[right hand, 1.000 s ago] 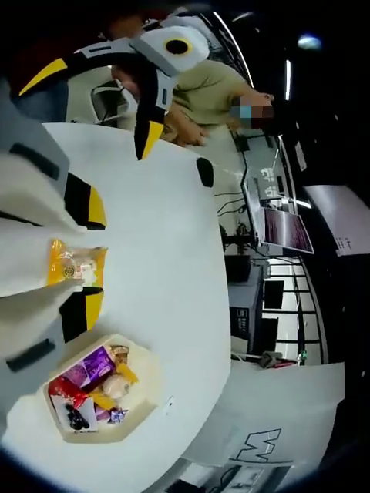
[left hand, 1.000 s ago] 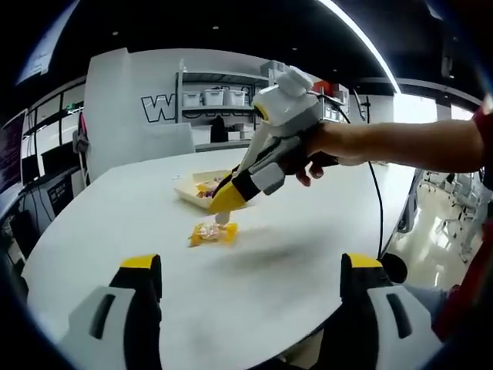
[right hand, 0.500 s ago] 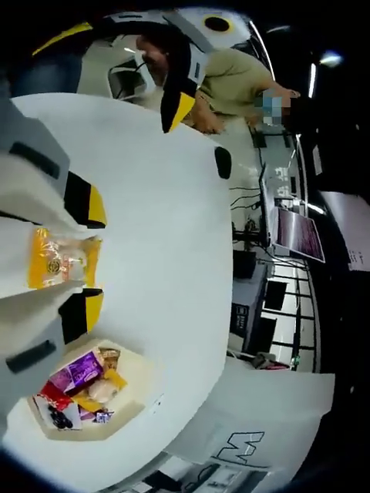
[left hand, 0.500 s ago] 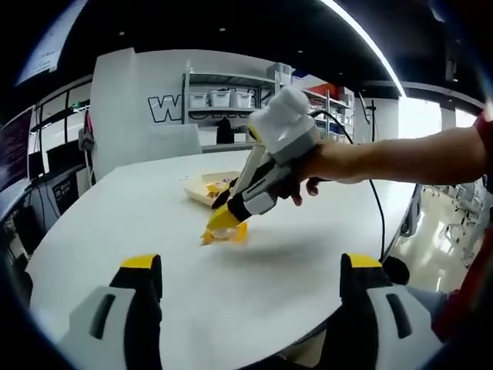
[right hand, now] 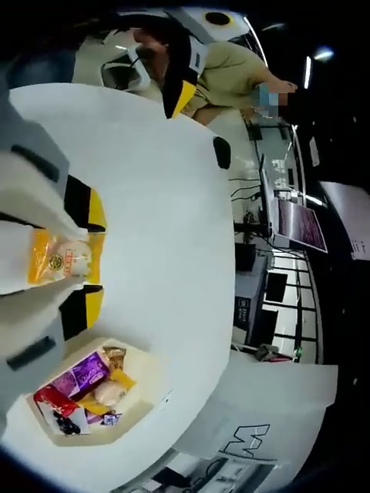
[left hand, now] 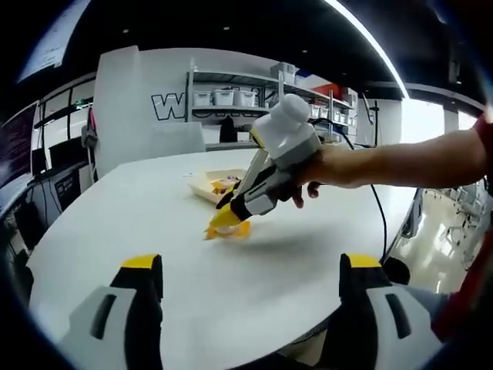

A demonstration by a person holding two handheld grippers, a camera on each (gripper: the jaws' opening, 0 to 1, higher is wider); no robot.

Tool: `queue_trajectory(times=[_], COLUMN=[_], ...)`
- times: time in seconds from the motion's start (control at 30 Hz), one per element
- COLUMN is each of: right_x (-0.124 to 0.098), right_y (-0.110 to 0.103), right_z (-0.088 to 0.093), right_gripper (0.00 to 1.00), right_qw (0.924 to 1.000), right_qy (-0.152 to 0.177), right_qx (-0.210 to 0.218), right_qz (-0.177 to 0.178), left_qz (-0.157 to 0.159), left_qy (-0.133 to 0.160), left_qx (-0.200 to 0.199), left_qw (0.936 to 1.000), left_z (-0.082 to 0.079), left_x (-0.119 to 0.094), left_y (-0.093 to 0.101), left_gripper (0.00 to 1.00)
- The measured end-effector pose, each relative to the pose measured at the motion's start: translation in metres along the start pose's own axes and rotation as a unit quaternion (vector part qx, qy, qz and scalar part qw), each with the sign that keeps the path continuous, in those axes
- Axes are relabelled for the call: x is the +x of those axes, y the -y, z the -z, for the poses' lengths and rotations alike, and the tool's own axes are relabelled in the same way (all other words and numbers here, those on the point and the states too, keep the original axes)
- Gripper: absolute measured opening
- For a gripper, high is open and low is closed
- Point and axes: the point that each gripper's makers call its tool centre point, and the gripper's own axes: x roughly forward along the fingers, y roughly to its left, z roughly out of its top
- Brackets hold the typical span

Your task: Place the target food into the container with the food tongs after gripping and lifting it, then release it inside without dropping or visibly crushing the food.

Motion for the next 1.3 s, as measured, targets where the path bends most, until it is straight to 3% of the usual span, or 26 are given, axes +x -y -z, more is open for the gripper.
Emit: queue_trajectory(times=[0.07, 0.2, 0.33, 0.6, 0.67, 0.73, 0.87, 1.03, 1.3], right_x=[-0.001, -0.004, -0.009, -0.034, -0.041, -0.051, -0.063, -0.073, -0.086], right_y=[-0.001, 0.003, 0.008, 0.026, 0.033, 0.039, 0.049, 0.065, 0.094], right_z=[0.0, -0.001, -0.002, -0.022, -0.031, -0.042, -0.056, -0.069, -0.083], right_gripper=[0.18, 0.16, 0.16, 0.17, 0.17, 0.18, 0.18, 0.18, 0.18], right_qw=[0.9998, 0.9998, 0.9989, 0.9958, 0.9945, 0.9934, 0.993, 0.9923, 0.9894], right_qy=[0.003, 0.0, 0.007, 0.052, 0.064, 0.076, 0.086, 0.093, 0.107], right_qx=[0.02, 0.011, 0.044, 0.071, 0.077, 0.078, 0.066, 0.057, 0.045], right_qz=[-0.001, 0.015, 0.016, 0.026, 0.03, 0.035, 0.045, 0.059, 0.087], left_qz=[-0.001, -0.002, -0.002, 0.0, -0.008, -0.036, -0.034, -0.032, -0.029], left_qy=[0.001, 0.003, 0.005, 0.001, 0.005, 0.023, 0.039, 0.024, 0.02], left_qx=[0.002, 0.003, 0.005, 0.002, -0.003, -0.028, -0.078, -0.049, -0.044], left_qw=[1.0, 1.0, 1.0, 1.0, 0.9999, 0.9987, 0.9956, 0.998, 0.9984], left_z=[-0.001, -0.005, -0.006, -0.004, -0.007, -0.012, -0.014, -0.012, -0.01], left_x=[0.0, 0.001, 0.001, 0.003, 0.004, 0.003, 0.002, 0.005, 0.008], left_y=[0.0, -0.002, -0.001, 0.002, 0.001, -0.009, -0.012, -0.007, -0.008], left_gripper=[0.93, 0.93, 0.93, 0.93, 0.98, 0.99, 0.99, 0.98, 0.97])
